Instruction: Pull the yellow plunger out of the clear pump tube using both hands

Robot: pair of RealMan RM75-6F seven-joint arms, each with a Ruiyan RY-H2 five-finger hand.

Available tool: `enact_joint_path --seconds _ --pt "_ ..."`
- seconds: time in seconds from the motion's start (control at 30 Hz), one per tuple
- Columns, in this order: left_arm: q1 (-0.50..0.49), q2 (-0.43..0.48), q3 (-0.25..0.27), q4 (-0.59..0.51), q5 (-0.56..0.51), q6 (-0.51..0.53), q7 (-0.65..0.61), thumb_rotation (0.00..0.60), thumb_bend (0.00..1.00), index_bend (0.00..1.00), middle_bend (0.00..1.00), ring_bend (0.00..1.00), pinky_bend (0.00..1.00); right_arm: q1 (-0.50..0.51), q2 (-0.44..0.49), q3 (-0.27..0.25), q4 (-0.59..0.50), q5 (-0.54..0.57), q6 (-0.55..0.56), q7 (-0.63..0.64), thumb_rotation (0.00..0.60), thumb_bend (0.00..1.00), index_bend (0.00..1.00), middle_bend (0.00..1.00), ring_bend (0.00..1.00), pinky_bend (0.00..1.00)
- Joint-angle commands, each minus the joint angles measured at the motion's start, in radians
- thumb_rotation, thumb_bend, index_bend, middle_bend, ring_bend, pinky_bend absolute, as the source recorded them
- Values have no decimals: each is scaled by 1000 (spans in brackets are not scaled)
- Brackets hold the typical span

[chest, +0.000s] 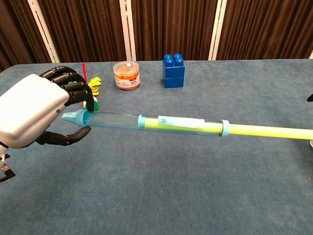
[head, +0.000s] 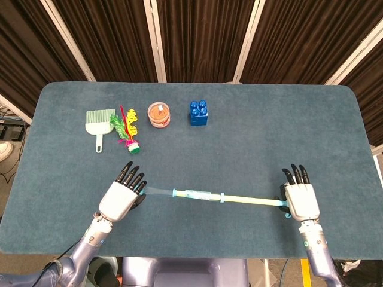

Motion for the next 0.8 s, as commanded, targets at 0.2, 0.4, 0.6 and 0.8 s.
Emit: enact_joint_path --seconds 0.2,0.4,0.6,0.8 --pt "12 30 -2 -28 1 11 1 600 562 695 346 197 160 1 23 18 4 21 4 18 600 376 818 195 0 20" --pt "18 46 -5 -42 5 16 7 600 562 695 346 197 160 1 42 25 5 33 3 30 600 376 817 195 0 20" --pt "26 64 -5 -49 10 24 13 600 561 695 346 197 160 3 55 29 9 40 5 33 600 375 817 196 0 20" --pt "41 84 0 -55 15 40 8 600 561 695 346 197 160 1 73 40 18 60 5 45 600 377 817 196 0 20"
